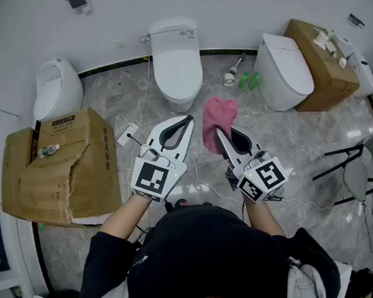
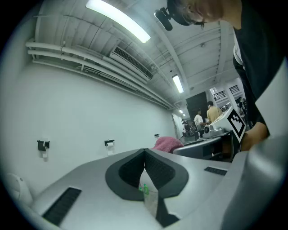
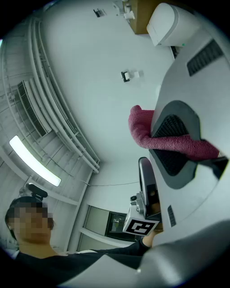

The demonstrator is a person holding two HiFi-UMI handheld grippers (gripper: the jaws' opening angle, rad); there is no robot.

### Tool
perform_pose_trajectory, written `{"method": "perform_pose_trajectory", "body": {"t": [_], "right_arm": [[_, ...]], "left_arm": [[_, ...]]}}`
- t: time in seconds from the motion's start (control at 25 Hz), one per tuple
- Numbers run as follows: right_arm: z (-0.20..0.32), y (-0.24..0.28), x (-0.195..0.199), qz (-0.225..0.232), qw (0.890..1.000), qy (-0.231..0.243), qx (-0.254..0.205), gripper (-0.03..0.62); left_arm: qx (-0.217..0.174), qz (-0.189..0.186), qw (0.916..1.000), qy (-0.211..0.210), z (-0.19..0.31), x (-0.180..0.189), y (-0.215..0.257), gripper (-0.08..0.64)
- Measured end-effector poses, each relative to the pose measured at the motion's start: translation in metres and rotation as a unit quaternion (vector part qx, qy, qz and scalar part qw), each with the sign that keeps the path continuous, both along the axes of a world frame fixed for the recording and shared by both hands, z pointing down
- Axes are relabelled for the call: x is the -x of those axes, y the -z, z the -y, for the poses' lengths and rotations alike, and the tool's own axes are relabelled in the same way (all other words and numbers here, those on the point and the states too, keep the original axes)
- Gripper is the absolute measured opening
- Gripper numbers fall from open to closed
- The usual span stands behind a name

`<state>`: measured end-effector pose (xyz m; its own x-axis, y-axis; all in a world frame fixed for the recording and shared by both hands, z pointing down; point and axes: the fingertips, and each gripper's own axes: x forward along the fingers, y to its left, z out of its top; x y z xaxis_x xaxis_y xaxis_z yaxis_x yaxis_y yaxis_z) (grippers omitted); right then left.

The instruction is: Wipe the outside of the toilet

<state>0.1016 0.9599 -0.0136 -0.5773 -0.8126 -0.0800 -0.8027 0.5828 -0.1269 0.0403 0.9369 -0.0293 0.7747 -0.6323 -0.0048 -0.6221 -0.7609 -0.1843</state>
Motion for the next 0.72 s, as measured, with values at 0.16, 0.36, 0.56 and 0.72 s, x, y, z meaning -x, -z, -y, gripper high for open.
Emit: {"method": "perform_pose_trajectory", "body": {"t": [0.16, 0.36, 0.56, 0.72], "right_arm": [[-0.004, -0.001, 0.003, -0.012, 1.000, -0.001, -0.003, 0.055], [-0.006, -0.001, -0.001, -0.002, 1.000, -0.013, 0.003, 0.055], [-0.005, 0.001, -0.007, 0.028, 0.999, -0.023, 0.007, 0.055], [-0.004, 0.002, -0.002, 0.037, 0.999, -0.026, 0.004, 0.055]], "left_arm": [[-0.001, -0.001, 1.0000, -0.002, -0.005, 0.000, 0.000, 0.009], [0.002, -0.004, 1.0000, -0.008, -0.008, -0.001, 0.000, 0.009], [0.004, -0.007, 0.9999, -0.013, -0.004, 0.002, 0.000, 0.009], [0.008, -0.033, 0.9993, -0.014, 0.002, 0.010, 0.000, 0.009]]}}
